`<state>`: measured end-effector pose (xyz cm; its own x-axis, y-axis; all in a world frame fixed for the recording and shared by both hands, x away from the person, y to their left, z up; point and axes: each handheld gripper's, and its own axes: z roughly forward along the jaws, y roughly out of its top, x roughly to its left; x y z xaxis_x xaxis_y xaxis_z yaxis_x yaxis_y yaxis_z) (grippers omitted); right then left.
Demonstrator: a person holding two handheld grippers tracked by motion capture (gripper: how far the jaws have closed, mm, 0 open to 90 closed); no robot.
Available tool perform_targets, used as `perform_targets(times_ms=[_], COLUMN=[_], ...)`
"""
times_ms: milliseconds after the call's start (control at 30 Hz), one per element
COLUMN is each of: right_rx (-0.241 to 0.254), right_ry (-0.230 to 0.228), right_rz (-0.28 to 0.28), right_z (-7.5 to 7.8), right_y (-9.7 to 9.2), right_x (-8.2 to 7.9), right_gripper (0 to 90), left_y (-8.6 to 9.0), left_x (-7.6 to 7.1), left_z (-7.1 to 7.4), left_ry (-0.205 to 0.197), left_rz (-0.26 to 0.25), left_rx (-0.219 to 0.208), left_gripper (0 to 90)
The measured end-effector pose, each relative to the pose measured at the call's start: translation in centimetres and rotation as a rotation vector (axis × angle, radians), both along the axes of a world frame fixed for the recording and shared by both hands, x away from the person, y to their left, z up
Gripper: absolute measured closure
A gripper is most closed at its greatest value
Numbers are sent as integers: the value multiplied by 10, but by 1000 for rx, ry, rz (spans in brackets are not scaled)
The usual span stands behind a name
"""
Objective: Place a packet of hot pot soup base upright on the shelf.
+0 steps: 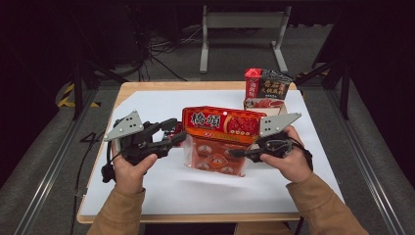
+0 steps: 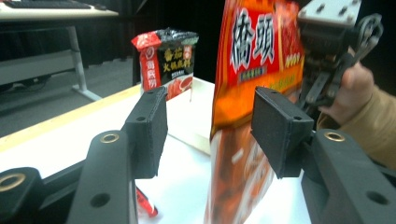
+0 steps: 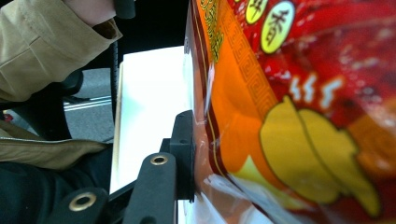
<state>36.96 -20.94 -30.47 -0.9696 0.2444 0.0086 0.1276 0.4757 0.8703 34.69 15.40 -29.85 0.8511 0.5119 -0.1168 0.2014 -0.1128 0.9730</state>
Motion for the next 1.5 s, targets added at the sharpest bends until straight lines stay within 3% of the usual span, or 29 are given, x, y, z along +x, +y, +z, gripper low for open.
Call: perform_targets(times_ms=[167,833,1500], right_rx=[9,31,60], right_ry=[4,31,-47], right_rz=[-28,-103,-169], right_z=[8,47,77], right_y=[-9,-32,-53], right_x=[3,21,40], right_gripper=[704,704,703], left_y=[9,35,45], left_x=[6,33,52], left_z=[-9,-47,-74], left_ry=[11,89,147], left_rz=[47,180,229], left_rx=[43,120,164], left_gripper=[446,415,375])
